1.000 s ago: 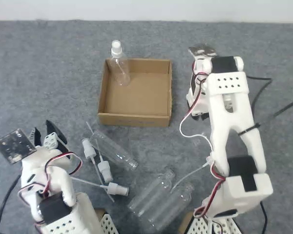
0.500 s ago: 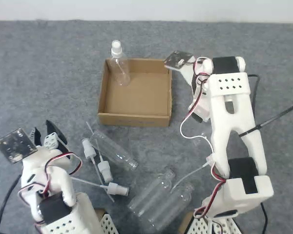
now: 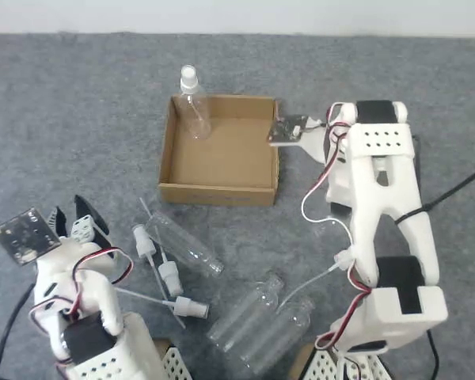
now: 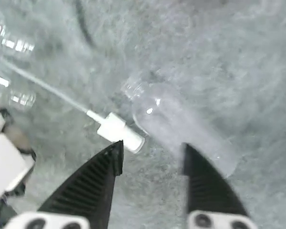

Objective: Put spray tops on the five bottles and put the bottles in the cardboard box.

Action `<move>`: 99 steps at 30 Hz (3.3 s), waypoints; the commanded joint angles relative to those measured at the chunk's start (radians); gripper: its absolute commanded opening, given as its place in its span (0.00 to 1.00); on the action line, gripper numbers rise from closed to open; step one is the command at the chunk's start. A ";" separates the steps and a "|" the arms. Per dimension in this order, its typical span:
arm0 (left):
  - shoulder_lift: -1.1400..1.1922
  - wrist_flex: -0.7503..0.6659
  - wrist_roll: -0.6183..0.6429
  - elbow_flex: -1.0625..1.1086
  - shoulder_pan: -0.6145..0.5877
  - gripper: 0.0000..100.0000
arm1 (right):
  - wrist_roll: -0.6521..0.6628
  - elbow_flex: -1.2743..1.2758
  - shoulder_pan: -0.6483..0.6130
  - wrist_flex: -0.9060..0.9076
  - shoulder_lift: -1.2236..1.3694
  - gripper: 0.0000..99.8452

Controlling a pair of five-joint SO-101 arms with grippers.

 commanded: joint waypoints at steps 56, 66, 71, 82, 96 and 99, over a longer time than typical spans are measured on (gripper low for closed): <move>-0.012 -0.031 -0.008 -0.012 0.000 0.12 | -0.164 0.440 0.108 -0.647 -0.068 0.17; -0.012 -0.031 -0.008 -0.012 0.000 0.12 | -0.298 0.439 0.082 -0.644 -0.068 0.17; -0.012 -0.031 -0.008 -0.012 0.000 0.12 | -0.298 0.439 0.039 -0.634 -0.068 0.25; -0.012 -0.031 -0.008 -0.012 0.000 0.12 | -0.121 0.440 0.036 -0.633 -0.068 0.31; -0.012 -0.031 -0.008 -0.012 0.000 0.12 | 0.098 0.445 0.124 -0.593 -0.067 0.31; -0.012 -0.031 -0.008 -0.012 0.000 0.12 | 0.100 0.445 0.134 -0.591 -0.067 0.31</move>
